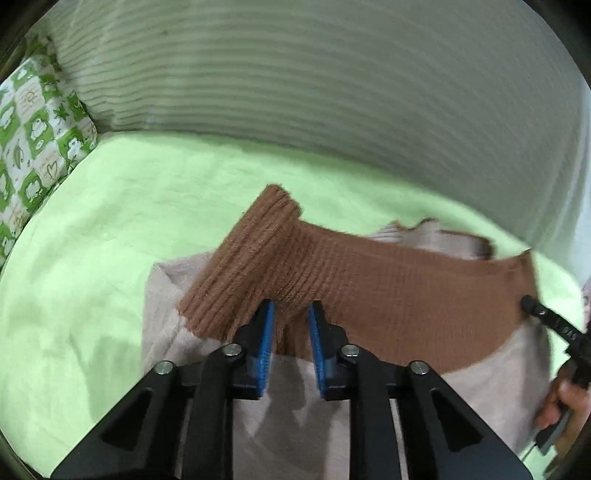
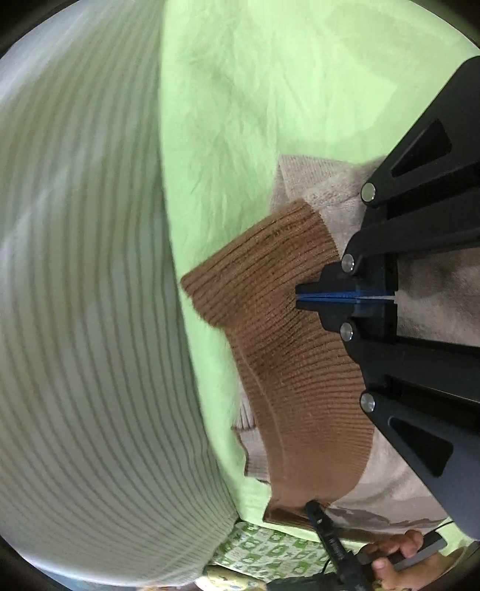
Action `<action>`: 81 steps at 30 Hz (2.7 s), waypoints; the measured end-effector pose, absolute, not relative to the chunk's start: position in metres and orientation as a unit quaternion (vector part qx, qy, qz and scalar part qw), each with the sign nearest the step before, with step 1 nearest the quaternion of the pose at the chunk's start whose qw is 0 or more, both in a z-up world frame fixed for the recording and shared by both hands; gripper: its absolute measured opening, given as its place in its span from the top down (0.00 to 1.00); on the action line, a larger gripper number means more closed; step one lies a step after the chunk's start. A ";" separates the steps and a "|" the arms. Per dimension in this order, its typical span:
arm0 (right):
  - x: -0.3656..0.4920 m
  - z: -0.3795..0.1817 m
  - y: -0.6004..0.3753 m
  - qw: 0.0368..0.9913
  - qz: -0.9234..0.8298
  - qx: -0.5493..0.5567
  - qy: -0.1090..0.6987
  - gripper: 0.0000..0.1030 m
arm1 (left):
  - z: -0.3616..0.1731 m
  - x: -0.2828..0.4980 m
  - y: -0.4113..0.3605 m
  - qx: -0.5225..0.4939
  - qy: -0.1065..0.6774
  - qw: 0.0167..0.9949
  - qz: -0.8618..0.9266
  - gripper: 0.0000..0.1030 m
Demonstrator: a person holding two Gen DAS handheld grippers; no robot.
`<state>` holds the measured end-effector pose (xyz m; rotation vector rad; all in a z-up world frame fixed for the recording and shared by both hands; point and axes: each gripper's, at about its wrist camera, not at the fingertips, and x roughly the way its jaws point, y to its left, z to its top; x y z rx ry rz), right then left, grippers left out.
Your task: Fold small clothes
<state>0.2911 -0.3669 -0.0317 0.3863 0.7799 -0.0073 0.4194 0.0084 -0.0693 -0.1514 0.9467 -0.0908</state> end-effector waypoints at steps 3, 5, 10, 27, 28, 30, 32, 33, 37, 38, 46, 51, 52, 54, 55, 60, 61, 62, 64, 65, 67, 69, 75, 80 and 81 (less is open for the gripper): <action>0.291 -0.020 -0.341 0.905 0.090 0.186 0.372 0.95 | -0.050 0.391 -0.010 -0.054 0.425 0.898 -0.096 0.46; 0.294 -0.021 -0.307 0.890 0.169 0.155 0.395 0.95 | -0.049 0.381 -0.017 -0.038 0.422 0.900 -0.100 0.44; 0.323 -0.052 -0.258 0.848 0.224 0.103 0.469 0.95 | -0.065 0.393 0.003 -0.028 0.439 0.898 -0.022 0.45; 0.299 -0.022 -0.340 0.898 0.014 0.252 0.361 0.94 | -0.054 0.365 0.073 -0.136 0.439 0.888 0.021 0.39; 0.286 -0.021 -0.340 0.897 0.019 0.257 0.360 0.94 | -0.052 0.352 0.079 -0.147 0.438 0.887 0.017 0.37; 0.265 -0.018 -0.328 0.895 0.027 0.263 0.359 0.90 | -0.051 0.330 0.086 -0.162 0.443 0.881 0.029 0.27; 0.251 -0.019 -0.318 0.894 0.029 0.264 0.361 0.81 | -0.055 0.309 0.089 -0.175 0.451 0.875 0.036 0.24; 0.242 -0.020 -0.313 0.893 0.033 0.263 0.363 0.76 | -0.061 0.294 0.091 -0.182 0.460 0.868 0.050 0.24; 0.216 -0.029 -0.290 0.890 0.066 0.243 0.381 0.74 | -0.084 0.255 0.094 -0.237 0.481 0.841 0.069 0.23; 0.213 -0.031 -0.285 0.888 0.076 0.239 0.385 0.74 | -0.089 0.246 0.094 -0.247 0.484 0.836 0.076 0.23; 0.208 -0.063 -0.284 0.872 0.013 0.209 0.442 0.73 | -0.119 0.211 0.101 -0.314 0.498 0.802 0.100 0.22; 0.196 -0.063 -0.313 0.870 -0.031 0.238 0.430 0.73 | -0.123 0.214 0.103 -0.360 0.479 0.796 0.091 0.20; 0.194 -0.062 -0.316 0.870 -0.033 0.243 0.428 0.73 | -0.124 0.215 0.103 -0.367 0.475 0.795 0.088 0.20; 0.190 -0.057 -0.319 0.871 -0.036 0.248 0.424 0.73 | -0.124 0.221 0.100 -0.381 0.469 0.793 0.079 0.21; 0.189 -0.055 -0.319 0.872 -0.035 0.248 0.421 0.73 | -0.125 0.226 0.097 -0.387 0.467 0.791 0.080 0.21; 0.197 -0.045 -0.309 0.878 -0.002 0.247 0.411 0.73 | -0.125 0.252 0.090 -0.394 0.457 0.792 0.092 0.22; 0.201 -0.043 -0.306 0.879 0.008 0.244 0.410 0.73 | -0.125 0.253 0.088 -0.393 0.455 0.793 0.094 0.24; 0.205 -0.042 -0.301 0.881 0.017 0.238 0.409 0.73 | -0.125 0.252 0.088 -0.393 0.453 0.794 0.094 0.26; 0.215 -0.042 -0.293 0.883 0.032 0.225 0.412 0.73 | -0.125 0.253 0.086 -0.391 0.450 0.797 0.092 0.30; 0.220 -0.044 -0.292 0.881 0.033 0.221 0.417 0.73 | -0.125 0.252 0.086 -0.389 0.450 0.799 0.091 0.33; 0.225 -0.046 -0.292 0.879 0.030 0.227 0.419 0.73 | -0.124 0.254 0.085 -0.385 0.449 0.801 0.090 0.35; 0.226 -0.042 -0.293 0.882 0.041 0.243 0.401 0.73 | -0.124 0.256 0.083 -0.383 0.448 0.803 0.088 0.39; 0.243 -0.052 -0.268 0.883 0.054 0.188 0.426 0.73 | -0.116 0.261 0.076 -0.351 0.442 0.823 0.070 0.72; 0.250 -0.070 -0.271 0.877 0.056 0.178 0.444 0.82 | -0.090 0.261 0.061 -0.312 0.419 0.851 0.046 0.82; 0.252 -0.070 -0.273 0.874 0.059 0.183 0.446 0.82 | -0.081 0.261 0.055 -0.307 0.410 0.858 0.034 0.82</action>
